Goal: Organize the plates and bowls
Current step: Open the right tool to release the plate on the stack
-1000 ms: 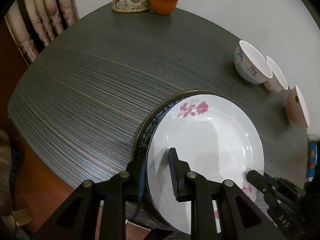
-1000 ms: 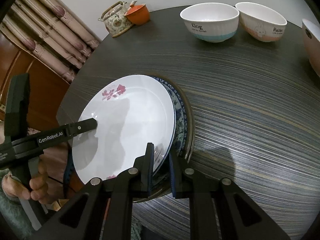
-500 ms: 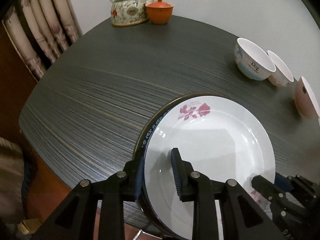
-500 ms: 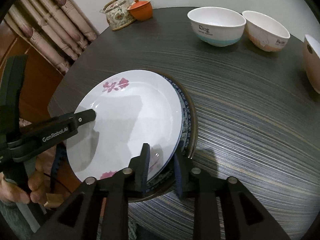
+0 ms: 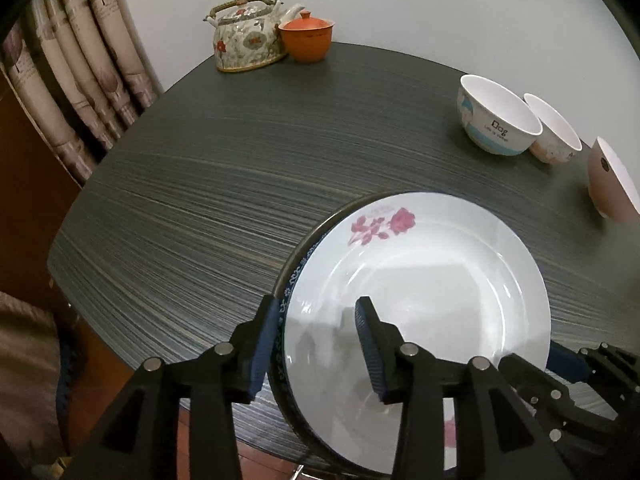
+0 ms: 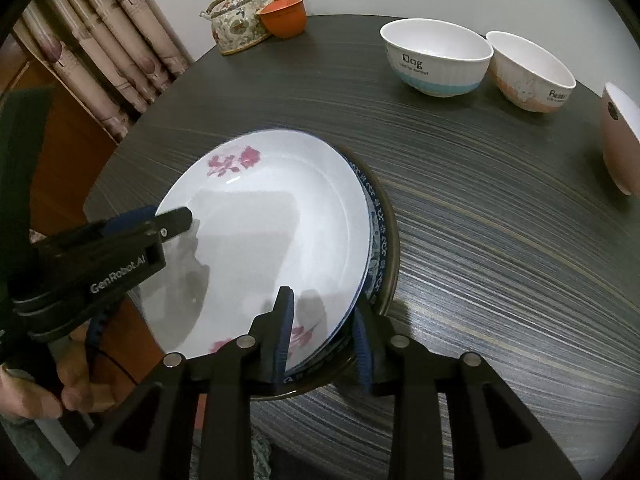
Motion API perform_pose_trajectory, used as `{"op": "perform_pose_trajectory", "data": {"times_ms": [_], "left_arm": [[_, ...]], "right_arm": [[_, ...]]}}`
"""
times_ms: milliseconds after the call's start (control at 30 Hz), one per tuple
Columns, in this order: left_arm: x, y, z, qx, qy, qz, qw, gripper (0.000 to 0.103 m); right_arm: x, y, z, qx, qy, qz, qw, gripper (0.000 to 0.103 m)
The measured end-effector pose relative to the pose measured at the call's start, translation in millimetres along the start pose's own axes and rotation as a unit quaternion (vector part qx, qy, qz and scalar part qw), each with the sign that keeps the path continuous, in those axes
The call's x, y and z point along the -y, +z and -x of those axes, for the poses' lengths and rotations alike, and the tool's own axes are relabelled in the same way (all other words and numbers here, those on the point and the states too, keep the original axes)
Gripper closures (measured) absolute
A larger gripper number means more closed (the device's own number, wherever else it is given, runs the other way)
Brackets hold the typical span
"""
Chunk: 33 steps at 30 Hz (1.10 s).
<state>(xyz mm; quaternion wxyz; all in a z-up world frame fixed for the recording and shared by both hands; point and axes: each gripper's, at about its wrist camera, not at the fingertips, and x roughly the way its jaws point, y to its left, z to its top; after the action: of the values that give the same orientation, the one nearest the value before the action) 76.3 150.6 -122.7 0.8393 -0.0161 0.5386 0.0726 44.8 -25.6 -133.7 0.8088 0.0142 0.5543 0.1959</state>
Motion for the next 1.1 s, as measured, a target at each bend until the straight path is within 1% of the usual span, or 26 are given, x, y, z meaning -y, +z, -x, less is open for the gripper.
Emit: {"op": "perform_pose_trajectory", "data": {"times_ms": [167,300,367,500,600,700,800,1033,1100], "left_arm": [[-2,1,2,0.008,0.006,0.002,0.9999,0.062],[-3,0,6,0.019,0.012,0.003,0.9997,0.062],[-5,1,8,0.024,0.011,0.001,0.9997,0.062],[-2,0,12,0.034,0.019,-0.006,0.9992,0.062],[0,-2,15,0.040,0.025,-0.009,0.9989,0.062],[1,-1,18,0.045,0.029,-0.012,0.9985,0.062],[3,-2,19,0.047,0.031,-0.017,0.9983,0.062],[6,-3,20,0.048,0.039,-0.019,0.9979,0.062],[7,-3,20,0.050,0.040,-0.022,0.9977,0.060]], "right_arm": [[-4,2,-1,0.000,-0.010,-0.004,1.000,0.073],[-5,1,0,0.001,-0.010,-0.008,1.000,0.068],[-4,0,2,0.003,-0.011,-0.010,1.000,0.067],[-4,0,12,0.023,-0.013,-0.006,1.000,0.061],[-3,2,19,0.037,-0.016,-0.005,0.999,0.060],[1,0,26,0.048,-0.016,-0.013,0.999,0.059],[9,-4,33,0.062,-0.025,-0.019,0.998,0.050],[33,-12,48,0.075,-0.037,-0.049,0.995,0.050],[41,-14,52,0.080,-0.036,-0.061,0.994,0.049]]}}
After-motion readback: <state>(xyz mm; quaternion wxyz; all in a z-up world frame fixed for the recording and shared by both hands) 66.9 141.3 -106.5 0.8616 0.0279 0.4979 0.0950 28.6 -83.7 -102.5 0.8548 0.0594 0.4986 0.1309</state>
